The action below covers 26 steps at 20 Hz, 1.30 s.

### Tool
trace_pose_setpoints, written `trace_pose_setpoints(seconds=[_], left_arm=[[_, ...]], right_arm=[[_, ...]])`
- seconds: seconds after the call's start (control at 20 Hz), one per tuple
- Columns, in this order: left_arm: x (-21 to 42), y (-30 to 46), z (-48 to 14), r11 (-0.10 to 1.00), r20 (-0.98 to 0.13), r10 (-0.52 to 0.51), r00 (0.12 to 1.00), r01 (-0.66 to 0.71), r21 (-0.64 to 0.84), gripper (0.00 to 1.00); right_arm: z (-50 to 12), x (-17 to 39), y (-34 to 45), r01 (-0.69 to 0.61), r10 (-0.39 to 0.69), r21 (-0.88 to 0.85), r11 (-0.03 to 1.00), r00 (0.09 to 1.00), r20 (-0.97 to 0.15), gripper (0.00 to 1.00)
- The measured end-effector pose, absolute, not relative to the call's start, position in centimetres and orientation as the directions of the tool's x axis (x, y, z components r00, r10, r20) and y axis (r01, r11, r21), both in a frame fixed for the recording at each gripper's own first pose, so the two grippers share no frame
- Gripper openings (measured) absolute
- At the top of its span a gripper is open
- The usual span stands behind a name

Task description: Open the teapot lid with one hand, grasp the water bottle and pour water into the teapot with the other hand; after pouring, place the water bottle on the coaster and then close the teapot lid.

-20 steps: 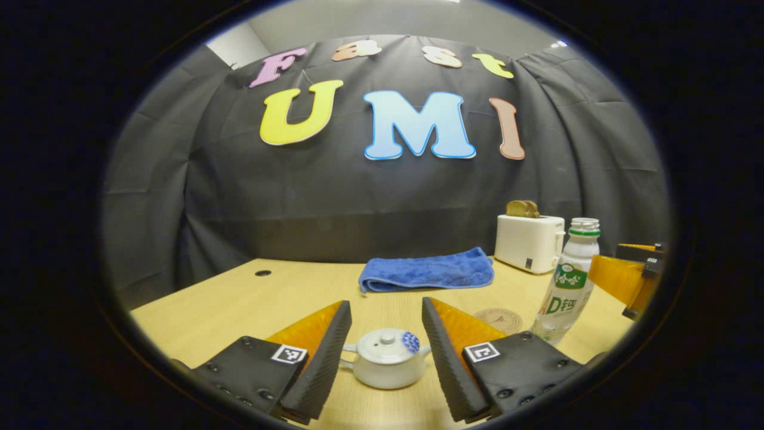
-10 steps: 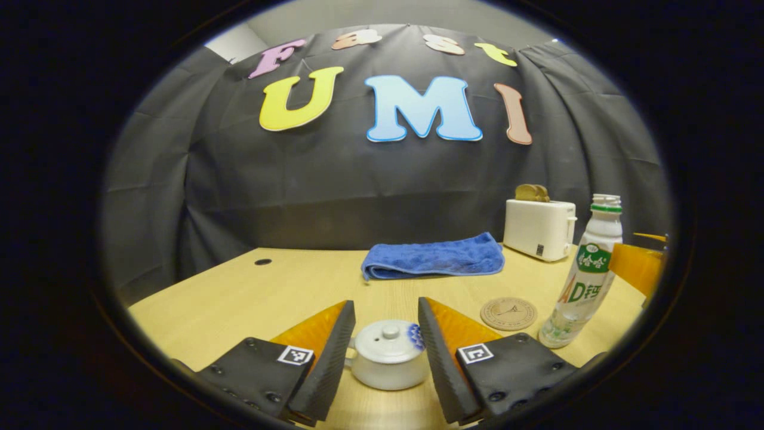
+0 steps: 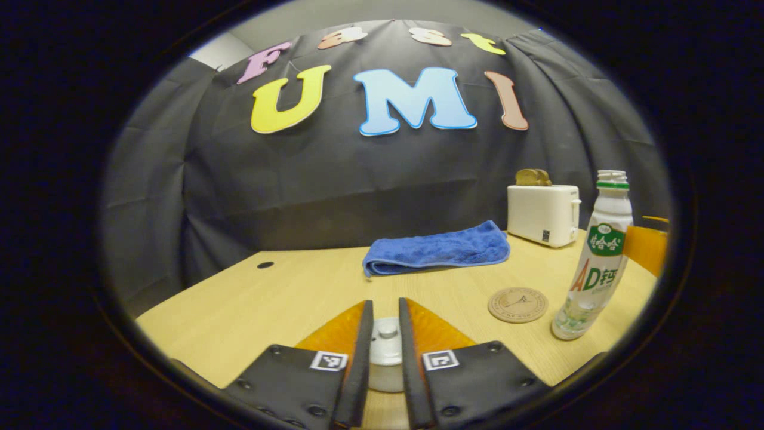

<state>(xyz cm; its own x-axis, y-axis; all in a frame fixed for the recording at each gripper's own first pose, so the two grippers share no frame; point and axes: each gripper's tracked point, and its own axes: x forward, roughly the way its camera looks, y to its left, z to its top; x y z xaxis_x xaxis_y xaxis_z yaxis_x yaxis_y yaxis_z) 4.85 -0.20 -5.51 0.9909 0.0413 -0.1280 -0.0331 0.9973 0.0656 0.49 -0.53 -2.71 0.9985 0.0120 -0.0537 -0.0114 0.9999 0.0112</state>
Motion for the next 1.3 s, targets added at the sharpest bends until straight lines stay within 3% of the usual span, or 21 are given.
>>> trace_pose_setpoints(seconds=[0.05, 0.1, 0.25, 0.35, 0.9, 1.1, 1.15, 1.3], left_arm=[[4.9, -0.3, -5.4, 0.997, -0.128, 0.038, 0.991, -0.029, 0.067, 0.25], [5.0, -0.3, -5.5, 0.997, -0.129, 0.039, 0.991, -0.03, 0.07, 0.27], [4.9, -0.4, -5.2, 0.997, -0.124, 0.038, 0.992, -0.029, 0.074, 0.14], [5.0, -0.5, -5.2, 0.996, -0.124, 0.033, 0.992, -0.023, 0.085, 0.12], [2.7, 2.0, 2.4, 1.0, -0.015, 0.026, 1.0, -0.026, 0.002, 0.15], [0.1, 4.3, 5.9, 0.999, 0.04, 0.049, 0.998, -0.049, -0.003, 0.11], [-0.5, 4.8, 6.4, 0.998, 0.044, 0.056, 0.997, -0.056, -0.001, 0.15], [-1.9, 6.2, 6.2, 0.997, 0.039, 0.073, 0.997, -0.073, 0.002, 0.11]], right_arm=[[-2.8, 0.5, -0.6, -0.012, 0.013, 0.014, 1.0, 0.998, -0.055, 0.95], [-2.8, 0.5, -0.6, -0.013, 0.014, 0.016, 1.0, 0.998, -0.056, 0.95], [-3.0, 0.5, -0.5, -0.02, 0.02, 0.015, 1.0, 0.998, -0.059, 0.95], [-3.0, 0.4, -0.3, -0.031, 0.032, 0.02, 0.999, 0.998, -0.059, 0.95], [-3.5, 0.4, 0.8, -0.08, 0.08, 0.007, 0.997, 0.995, -0.066, 0.95], [-4.2, 0.9, 1.3, -0.1, 0.1, 0.013, 0.995, 0.991, -0.083, 0.95], [-4.4, 1.1, 1.5, -0.104, 0.105, 0.012, 0.994, 0.991, -0.088, 0.95], [-4.9, 1.5, 1.6, -0.107, 0.107, 0.004, 0.994, 0.989, -0.1, 0.96]])
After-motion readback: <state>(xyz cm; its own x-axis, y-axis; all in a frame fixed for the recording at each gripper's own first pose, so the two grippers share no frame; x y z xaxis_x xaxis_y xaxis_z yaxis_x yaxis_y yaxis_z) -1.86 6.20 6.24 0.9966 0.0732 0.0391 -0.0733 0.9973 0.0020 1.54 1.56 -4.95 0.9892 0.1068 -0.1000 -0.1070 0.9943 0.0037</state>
